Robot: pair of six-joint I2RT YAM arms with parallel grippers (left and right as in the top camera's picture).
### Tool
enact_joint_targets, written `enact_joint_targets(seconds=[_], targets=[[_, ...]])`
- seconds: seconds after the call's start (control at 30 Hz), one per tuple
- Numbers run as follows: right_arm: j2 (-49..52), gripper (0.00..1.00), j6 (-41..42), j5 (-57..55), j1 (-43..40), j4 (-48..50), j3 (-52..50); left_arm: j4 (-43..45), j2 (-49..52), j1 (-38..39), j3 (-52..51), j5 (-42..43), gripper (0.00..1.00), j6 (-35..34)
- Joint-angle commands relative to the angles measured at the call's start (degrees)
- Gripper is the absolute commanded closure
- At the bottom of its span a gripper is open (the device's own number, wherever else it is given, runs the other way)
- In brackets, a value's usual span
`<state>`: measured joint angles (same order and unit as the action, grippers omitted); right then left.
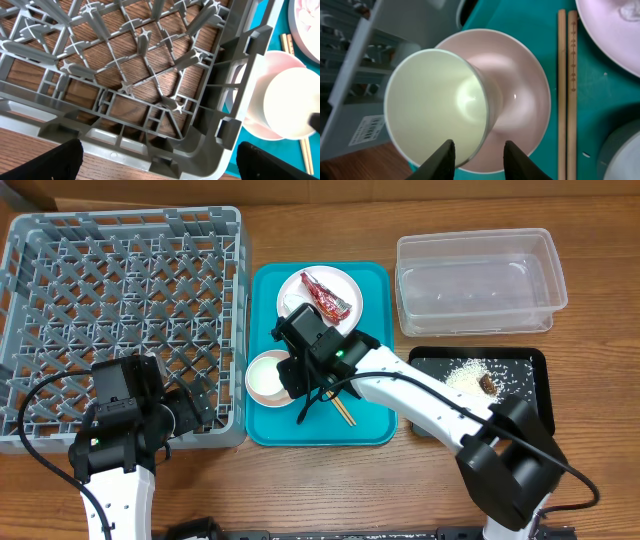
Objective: Sort waste into correct bins and load items into the dishwasher
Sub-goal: 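Grasp the white cup with the right gripper and lift it, then hand the white cup from the right gripper to the left gripper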
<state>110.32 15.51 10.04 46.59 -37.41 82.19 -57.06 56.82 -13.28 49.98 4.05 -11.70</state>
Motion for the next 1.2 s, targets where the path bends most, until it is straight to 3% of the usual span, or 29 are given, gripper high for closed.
enact_joint_targets(seconds=[0.0, 0.27, 0.7, 0.9, 1.17], targets=[[1.4, 0.67, 1.3, -1.0, 0.3, 0.6, 0.7, 0.1, 0.1, -0.3, 1.5, 0.4, 0.01, -0.3], [1.5, 0.96, 1.3, -1.0, -0.7, 1.0, 0.8, 0.1, 0.1, -0.3, 1.5, 0.4, 0.01, -0.3], [-11.2, 0.96, 1.2, -1.0, -10.2, -3.2, 5.1, 1.2, 0.1, -0.2, 1.5, 4.1, 0.0, -0.3], [-18.4, 0.96, 3.1, 1.1, -18.8, -7.8, 5.3, 6.2, 0.1, -0.2, 1.5, 16.3, 0.02, 0.4], [-18.2, 0.96, 3.5, 20.7, -27.3, -14.2, 4.5, 18.1, 1.2, 6.3, 1.5, 31.0, 0.04, 1.0]])
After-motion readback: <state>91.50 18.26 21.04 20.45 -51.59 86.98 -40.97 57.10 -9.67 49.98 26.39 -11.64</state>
